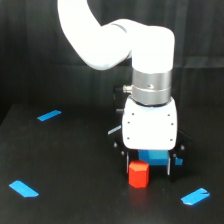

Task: Pick up the red object from the table

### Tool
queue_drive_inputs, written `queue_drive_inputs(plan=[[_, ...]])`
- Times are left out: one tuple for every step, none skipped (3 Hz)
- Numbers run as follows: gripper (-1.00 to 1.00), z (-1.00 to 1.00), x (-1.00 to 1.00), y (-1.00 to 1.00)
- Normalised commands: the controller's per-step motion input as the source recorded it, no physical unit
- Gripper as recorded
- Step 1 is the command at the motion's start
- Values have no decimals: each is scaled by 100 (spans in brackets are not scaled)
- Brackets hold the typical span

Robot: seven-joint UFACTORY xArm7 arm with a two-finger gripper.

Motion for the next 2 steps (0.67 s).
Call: queue_drive_inputs(plan=[[19,-15,9,-20],[17,-5,8,-22]])
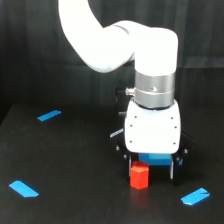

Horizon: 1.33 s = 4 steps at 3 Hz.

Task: Pick up the red object from the table

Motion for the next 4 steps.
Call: queue_drive_inputs(plan=[[-3,-10,13,-17],[-34,-1,14,-15],[-62,-1,7,-1],[-78,-7,19,-18]])
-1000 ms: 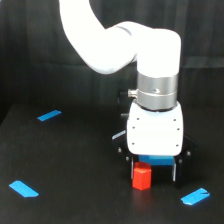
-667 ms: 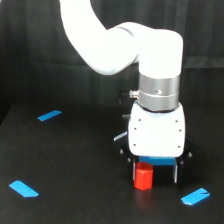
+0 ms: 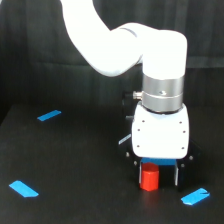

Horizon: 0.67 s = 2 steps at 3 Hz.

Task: Pick up the red object from the table

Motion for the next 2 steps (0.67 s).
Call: queue_drive_inputs(plan=[[-99,0,13,-1],[-99,45,0,2]])
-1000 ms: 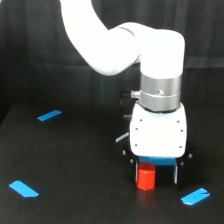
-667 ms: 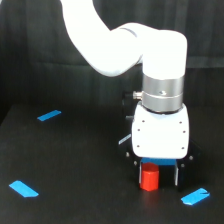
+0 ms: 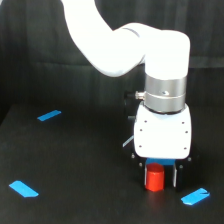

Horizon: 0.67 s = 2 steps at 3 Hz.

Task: Pick up the red object from the table

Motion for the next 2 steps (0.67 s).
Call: queue_drive_inputs(plan=[[-95,37,-9,5],[-95,13,17,-17]])
